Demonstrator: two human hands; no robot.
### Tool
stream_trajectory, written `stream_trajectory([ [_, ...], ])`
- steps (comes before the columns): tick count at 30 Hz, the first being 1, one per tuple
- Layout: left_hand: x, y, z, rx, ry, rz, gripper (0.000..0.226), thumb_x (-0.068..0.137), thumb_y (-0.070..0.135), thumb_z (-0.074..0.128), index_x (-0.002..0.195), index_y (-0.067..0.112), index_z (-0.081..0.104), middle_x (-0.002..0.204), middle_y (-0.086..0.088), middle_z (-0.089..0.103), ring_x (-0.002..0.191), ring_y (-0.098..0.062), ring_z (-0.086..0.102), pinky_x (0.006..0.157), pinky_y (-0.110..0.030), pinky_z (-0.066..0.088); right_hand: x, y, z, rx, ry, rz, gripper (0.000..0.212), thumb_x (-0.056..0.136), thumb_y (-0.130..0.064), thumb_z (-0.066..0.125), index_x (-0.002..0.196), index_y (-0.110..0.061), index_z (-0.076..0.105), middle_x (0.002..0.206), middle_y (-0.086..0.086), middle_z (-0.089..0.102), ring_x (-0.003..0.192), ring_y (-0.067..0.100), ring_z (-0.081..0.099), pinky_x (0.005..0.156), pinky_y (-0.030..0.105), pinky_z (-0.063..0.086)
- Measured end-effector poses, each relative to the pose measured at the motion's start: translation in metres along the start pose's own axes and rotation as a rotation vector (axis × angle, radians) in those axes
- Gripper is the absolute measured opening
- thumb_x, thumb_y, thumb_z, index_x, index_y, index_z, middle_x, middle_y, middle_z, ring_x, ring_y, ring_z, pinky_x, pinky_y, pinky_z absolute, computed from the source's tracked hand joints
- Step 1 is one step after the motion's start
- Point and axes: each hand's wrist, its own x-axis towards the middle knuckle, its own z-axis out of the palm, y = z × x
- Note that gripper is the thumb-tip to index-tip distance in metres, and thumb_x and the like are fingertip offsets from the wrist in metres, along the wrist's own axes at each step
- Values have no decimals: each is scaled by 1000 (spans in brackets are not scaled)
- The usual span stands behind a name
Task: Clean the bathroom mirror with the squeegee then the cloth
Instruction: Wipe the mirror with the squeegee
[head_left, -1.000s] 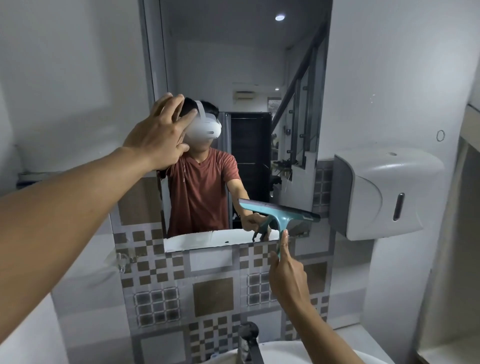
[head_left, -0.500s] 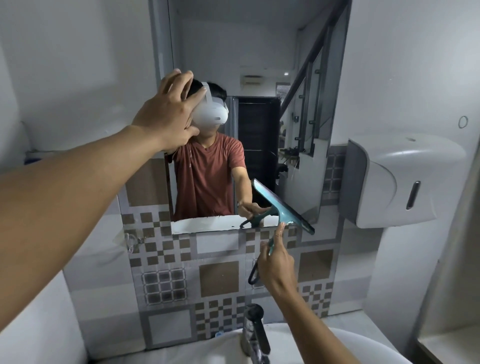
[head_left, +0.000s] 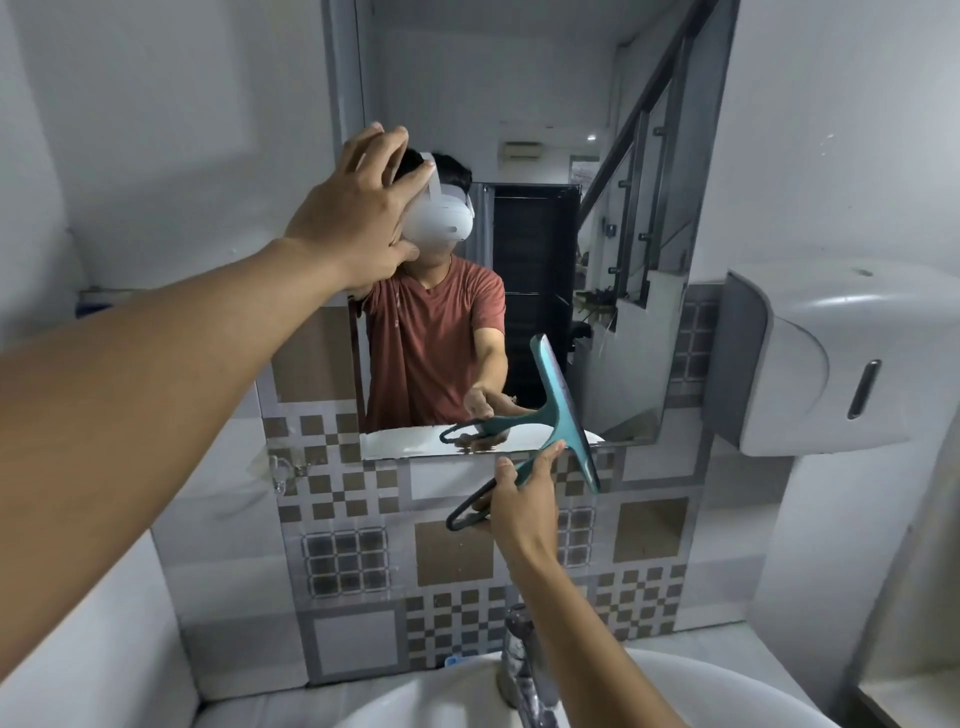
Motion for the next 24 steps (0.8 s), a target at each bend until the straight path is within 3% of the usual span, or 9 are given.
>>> stream_trajectory([
  [2, 0, 0, 0, -2, -2, 2, 90, 79, 34, 81, 153, 15, 34, 158, -16, 24, 150, -38, 12, 93, -67, 50, -1, -2, 2, -30, 8, -21, 79, 106, -31, 44, 158, -37, -15, 102, 9, 66, 89, 25, 69, 83, 51, 61],
  [4, -1, -1, 1, 0, -1, 5, 91, 79, 35, 81, 154, 15, 33, 158, -17, 23, 150, -38, 12, 93, -67, 49, -7, -3, 4, -67, 3, -27, 77, 107, -30, 43, 158, -34, -15, 85, 7, 63, 80, 22, 67, 81, 51, 61],
  [7, -2, -2, 2, 16, 11, 7, 90, 80, 35, 80, 154, 16, 33, 159, -16, 23, 150, -38, 12, 92, -68, 50, -22, -2, 14, -116, -64, -69, 79, 107, -29, 44, 157, -35, -17, 83, 17, 68, 78, 30, 70, 75, 52, 61],
  [11, 0, -2, 1, 21, 5, 6, 90, 81, 36, 78, 155, 17, 31, 161, -16, 21, 151, -38, 11, 93, -67, 50, -40, 2, 45, -96, -135, -136, 80, 107, -29, 45, 157, -38, -16, 79, -1, 63, 75, 17, 67, 75, 43, 61],
  [14, 0, -2, 1, 24, -5, 5, 90, 81, 37, 78, 155, 18, 31, 162, -15, 20, 151, -37, 11, 93, -66, 51, -44, 5, 62, -85, -121, -161, 79, 108, -26, 43, 154, -38, -20, 76, -5, 59, 67, 10, 60, 58, 17, 54],
  [16, 0, -2, 2, 27, -4, 3, 90, 81, 38, 78, 155, 18, 31, 162, -15, 20, 151, -37, 11, 94, -65, 51, -48, 8, 70, -96, -141, -163, 79, 108, -26, 43, 148, -40, -24, 78, -6, 59, 66, 10, 61, 57, 11, 51],
  [20, 0, -3, 4, 22, 9, 6, 89, 82, 37, 78, 155, 18, 30, 162, -14, 20, 152, -37, 11, 94, -64, 51, -56, 27, 89, -185, -213, -188, 83, 108, -23, 44, 155, -44, -21, 80, 6, 65, 74, 26, 69, 66, 38, 62],
  [24, 0, -4, 4, 9, 17, 11, 90, 80, 36, 79, 155, 19, 32, 162, -13, 21, 152, -36, 12, 96, -62, 51, -55, 40, 93, -275, -196, -242, 93, 107, -21, 45, 145, -55, -33, 77, 1, 63, 68, 21, 67, 65, 40, 61],
])
